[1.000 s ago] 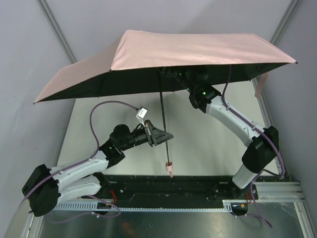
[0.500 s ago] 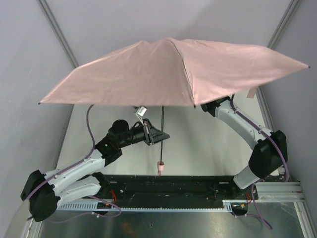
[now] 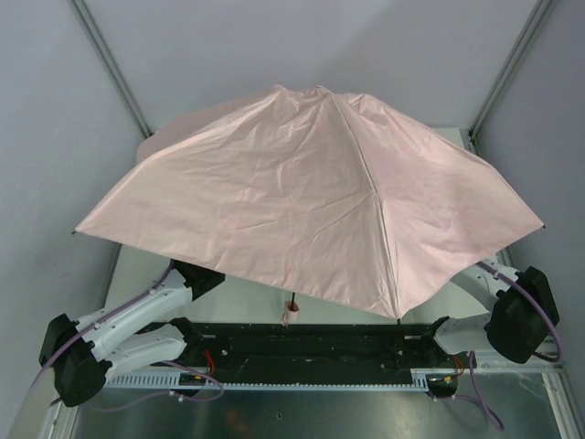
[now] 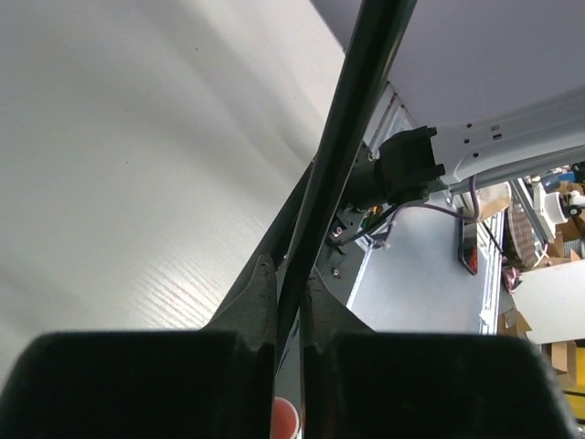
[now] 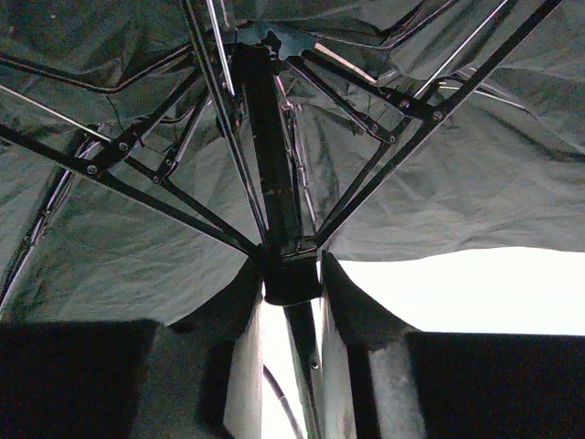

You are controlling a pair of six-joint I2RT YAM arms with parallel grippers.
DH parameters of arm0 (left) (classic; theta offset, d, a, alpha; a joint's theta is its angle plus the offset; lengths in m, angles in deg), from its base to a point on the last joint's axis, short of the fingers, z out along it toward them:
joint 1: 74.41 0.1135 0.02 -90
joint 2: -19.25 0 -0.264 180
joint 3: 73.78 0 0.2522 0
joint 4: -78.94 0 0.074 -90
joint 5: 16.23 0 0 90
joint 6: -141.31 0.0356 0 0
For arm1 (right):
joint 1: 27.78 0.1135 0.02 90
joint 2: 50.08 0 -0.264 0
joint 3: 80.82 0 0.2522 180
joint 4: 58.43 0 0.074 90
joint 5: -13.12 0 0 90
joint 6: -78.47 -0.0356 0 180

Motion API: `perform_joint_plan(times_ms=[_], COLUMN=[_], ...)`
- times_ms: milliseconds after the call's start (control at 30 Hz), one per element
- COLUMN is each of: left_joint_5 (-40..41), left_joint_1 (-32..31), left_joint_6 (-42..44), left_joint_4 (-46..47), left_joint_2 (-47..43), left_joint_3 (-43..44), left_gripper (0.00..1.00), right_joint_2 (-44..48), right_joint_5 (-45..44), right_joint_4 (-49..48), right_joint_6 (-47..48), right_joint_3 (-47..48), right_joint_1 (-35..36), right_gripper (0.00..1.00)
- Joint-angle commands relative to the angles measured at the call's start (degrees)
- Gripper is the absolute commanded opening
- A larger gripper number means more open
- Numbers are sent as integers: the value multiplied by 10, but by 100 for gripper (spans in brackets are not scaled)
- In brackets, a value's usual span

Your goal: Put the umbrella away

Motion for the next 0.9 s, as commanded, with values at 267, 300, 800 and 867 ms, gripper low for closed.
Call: perform_joint_plan(times_ms=[267, 300, 800, 867], left_joint_5=[171, 162, 133, 140], left_joint_1=[40, 39, 40, 40], left_joint_6=[-46, -47, -50, -39], left_joint_4=[93, 93, 108, 100], left_joint_2=[-10, -8, 8, -4], left_joint_3=[136, 145, 156, 134], left_gripper=[0, 0, 0, 0], right_joint_2=[1, 5, -48, -50], right_joint_5=[161, 161, 229, 228], right_joint_4=[-10, 1, -65, -83], right_joint_6=[-62, -54, -80, -98], right_joint_3=[-128, -132, -105, -96], right_joint_1=[52, 46, 12, -1], right_gripper=[0, 0, 0, 0])
